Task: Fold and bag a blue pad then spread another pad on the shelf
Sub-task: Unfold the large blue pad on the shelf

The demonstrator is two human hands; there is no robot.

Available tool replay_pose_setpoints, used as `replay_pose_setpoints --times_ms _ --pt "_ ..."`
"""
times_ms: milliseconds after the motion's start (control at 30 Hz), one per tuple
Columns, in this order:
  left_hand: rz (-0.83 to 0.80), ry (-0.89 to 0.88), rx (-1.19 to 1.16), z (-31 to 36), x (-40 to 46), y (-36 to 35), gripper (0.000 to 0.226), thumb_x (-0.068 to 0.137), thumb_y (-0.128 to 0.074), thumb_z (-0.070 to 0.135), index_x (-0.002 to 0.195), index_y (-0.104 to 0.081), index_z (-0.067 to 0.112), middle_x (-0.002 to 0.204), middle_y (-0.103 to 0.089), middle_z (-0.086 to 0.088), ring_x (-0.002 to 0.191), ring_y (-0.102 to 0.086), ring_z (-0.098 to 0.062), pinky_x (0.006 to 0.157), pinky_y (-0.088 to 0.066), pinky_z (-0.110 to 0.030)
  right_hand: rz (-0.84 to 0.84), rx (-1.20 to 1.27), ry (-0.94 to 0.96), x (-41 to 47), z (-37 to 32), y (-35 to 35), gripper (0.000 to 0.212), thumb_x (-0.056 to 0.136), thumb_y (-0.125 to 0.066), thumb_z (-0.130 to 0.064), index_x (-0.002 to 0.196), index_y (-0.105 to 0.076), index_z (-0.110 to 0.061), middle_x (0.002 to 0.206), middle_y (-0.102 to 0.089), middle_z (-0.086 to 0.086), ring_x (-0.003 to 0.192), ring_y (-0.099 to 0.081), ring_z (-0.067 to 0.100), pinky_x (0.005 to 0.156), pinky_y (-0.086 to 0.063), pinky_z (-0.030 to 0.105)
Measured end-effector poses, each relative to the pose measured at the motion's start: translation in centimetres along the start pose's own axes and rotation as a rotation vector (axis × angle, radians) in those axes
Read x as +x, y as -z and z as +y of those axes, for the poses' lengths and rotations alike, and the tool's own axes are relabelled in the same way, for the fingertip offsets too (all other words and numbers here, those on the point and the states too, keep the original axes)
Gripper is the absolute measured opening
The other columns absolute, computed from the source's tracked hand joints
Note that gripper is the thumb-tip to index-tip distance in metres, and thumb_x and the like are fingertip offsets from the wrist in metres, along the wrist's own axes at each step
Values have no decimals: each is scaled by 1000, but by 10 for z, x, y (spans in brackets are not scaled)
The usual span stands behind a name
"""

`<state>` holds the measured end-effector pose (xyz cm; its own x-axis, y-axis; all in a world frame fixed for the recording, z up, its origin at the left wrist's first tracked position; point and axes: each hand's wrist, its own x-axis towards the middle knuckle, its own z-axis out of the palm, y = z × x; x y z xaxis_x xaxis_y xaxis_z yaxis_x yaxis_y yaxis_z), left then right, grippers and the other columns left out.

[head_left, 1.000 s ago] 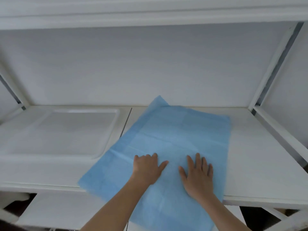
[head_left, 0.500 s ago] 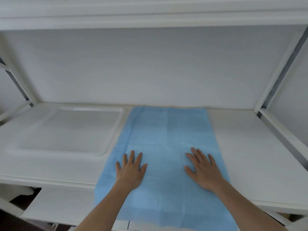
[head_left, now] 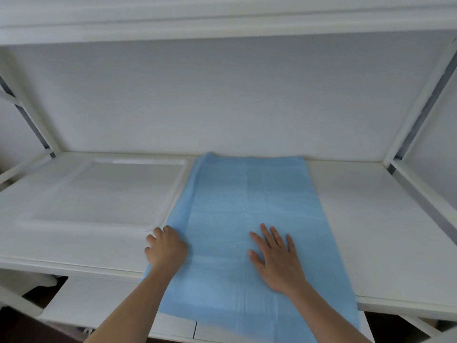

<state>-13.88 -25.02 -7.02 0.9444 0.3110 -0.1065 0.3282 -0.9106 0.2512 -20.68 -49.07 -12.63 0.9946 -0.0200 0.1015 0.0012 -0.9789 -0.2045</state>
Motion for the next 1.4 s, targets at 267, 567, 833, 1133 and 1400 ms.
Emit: replay_pose_setpoints --times_ms 267,567,833,1133,1400 --pt "43 4 -155 -4 6 9 10 86 -44 6 80 -49 11 93 -60 -10 80 -54 -29 68 -45 -33 -39 -30 -32 4 1 1 61 87 -15 -62 141 -37 -41 155 -28 -9 143 -26 15 111 0 40" --pt "-36 191 -491 -1 22 15 19 91 -43 16 81 -49 1 83 -51 -12 79 -54 -34 70 -41 -33 6 5 -18 5 3 0 70 83 -4 -64 145 -27 -41 159 -14 -10 147 -9 13 112 9 39" --pt "-147 305 -699 -9 28 23 27 79 -66 12 70 -43 3 68 -44 -8 55 -40 -20 46 -32 -23 -36 -1 -21 4 2 4 77 77 6 -65 147 -17 -44 160 -3 -13 147 1 10 112 12 38" --pt "-55 155 -640 2 28 32 19 79 -62 7 64 -50 9 66 -52 -7 57 -44 -25 55 -38 -26 -44 -3 -29 4 2 4 77 76 7 -65 147 -17 -44 160 -4 -13 147 1 10 111 13 37" --pt "-357 188 -821 31 23 34 16 72 -77 -4 75 -63 5 79 -63 -13 73 -59 -28 80 -55 -39 -47 33 -33 4 0 5 77 75 5 -68 146 -18 -46 159 -4 -15 147 1 8 117 7 39"
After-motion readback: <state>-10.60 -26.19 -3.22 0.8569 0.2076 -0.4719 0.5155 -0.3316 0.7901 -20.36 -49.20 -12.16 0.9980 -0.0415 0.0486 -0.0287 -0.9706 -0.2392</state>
